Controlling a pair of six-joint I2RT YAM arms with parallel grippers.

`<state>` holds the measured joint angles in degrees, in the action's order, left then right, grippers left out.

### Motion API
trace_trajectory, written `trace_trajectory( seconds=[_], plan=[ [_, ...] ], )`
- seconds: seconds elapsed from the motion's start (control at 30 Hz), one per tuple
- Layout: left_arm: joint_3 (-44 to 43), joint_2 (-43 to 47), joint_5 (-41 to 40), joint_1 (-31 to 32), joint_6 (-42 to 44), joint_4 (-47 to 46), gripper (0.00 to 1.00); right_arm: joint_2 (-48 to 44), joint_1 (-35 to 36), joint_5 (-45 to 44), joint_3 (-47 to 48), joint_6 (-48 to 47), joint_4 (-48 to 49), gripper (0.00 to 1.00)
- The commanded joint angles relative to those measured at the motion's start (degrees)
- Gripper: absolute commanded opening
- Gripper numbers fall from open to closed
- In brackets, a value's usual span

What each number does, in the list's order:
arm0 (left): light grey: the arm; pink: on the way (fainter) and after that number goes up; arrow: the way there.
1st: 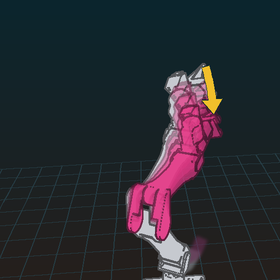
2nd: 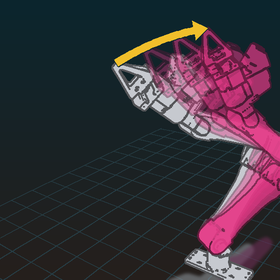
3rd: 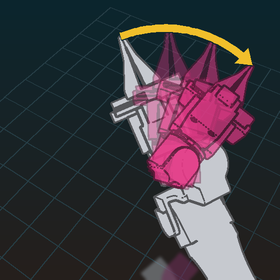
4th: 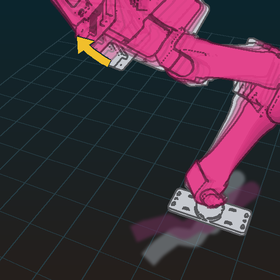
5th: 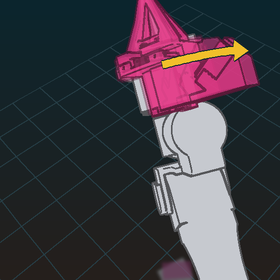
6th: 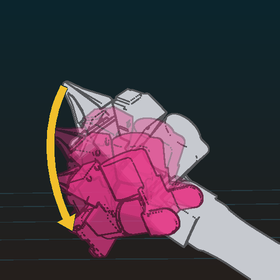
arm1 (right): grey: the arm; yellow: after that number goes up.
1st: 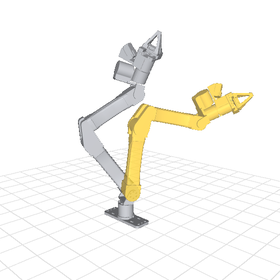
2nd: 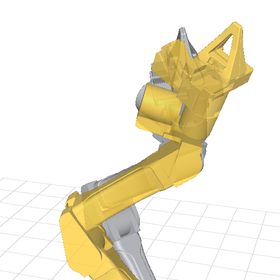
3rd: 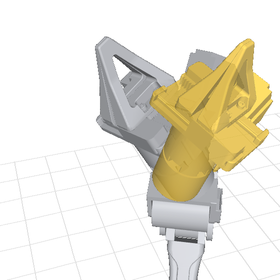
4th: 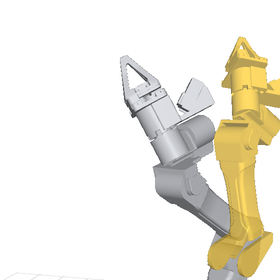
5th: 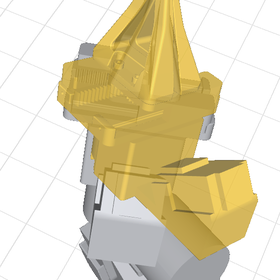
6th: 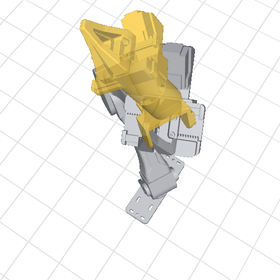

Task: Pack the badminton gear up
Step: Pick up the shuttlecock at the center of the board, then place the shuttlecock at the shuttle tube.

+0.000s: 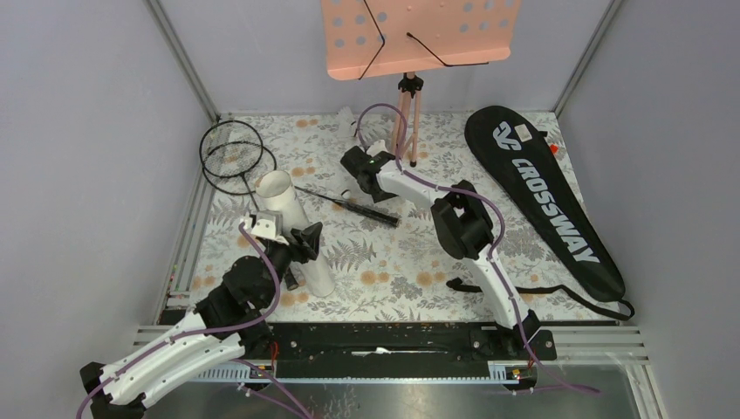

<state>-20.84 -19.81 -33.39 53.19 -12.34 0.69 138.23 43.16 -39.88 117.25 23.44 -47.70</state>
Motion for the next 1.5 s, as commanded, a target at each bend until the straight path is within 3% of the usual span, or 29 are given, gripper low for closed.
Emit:
trace_trajectory(
  seconds=[0.0,0.1,0.23,0.4,0.53,0.67,0.83,1.03,1.2,1.37,1.47],
  plan=[
    [0.8,-0.6,1.3,-0.1,-0.9,0.4,0.46,-5.8,-0.1,-2.1,-2.6,0.1,2.4,0.66],
    [0.7,-0.7,1.3,-0.1,-0.9,0.4,0.46,-8.0,-0.1,-2.0,-5.2,-1.5,6.2,0.52],
    [0.7,-0.8,1.3,-0.1,-0.9,0.4,0.46,-11.4,-0.1,-0.9,-8.9,-2.0,9.9,0.19],
    [0.7,-1.0,2.4,0.0,-0.4,0.0,0.46,-22.3,0.0,2.2,-19.5,-4.5,17.8,0.0],
    [0.4,-1.8,5.1,0.0,1.0,-0.4,0.46,-34.6,-0.1,6.4,-28.6,-7.0,21.9,0.0],
    [-0.4,-4.5,11.6,0.0,4.3,-3.6,0.47,-46.5,-0.1,20.0,-31.5,-10.9,18.6,0.0],
    [-3.5,-12.2,22.6,-0.1,9.7,-5.1,0.46,-58.0,-0.1,40.3,-27.8,-13.9,10.4,0.0],
    [-7.9,-19.8,34.2,0.0,16.6,-4.7,0.46,-62.5,-0.1,60.5,-17.1,-16.2,-3.7,0.0],
    [-9.5,-23.0,40.4,0.0,21.1,-3.4,0.46,-63.9,-0.1,65.9,-10.8,-14.3,-14.1,0.0],
    [-9.5,-23.4,49.0,0.0,26.7,-2.0,0.47,-67.3,-0.1,66.7,-10.8,-9.1,-11.5,0.0],
    [-9.9,-23.3,52.3,0.0,29.1,-0.8,0.47,-66.4,-0.1,70.6,-9.0,-8.3,-14.9,0.0]
  ],
)
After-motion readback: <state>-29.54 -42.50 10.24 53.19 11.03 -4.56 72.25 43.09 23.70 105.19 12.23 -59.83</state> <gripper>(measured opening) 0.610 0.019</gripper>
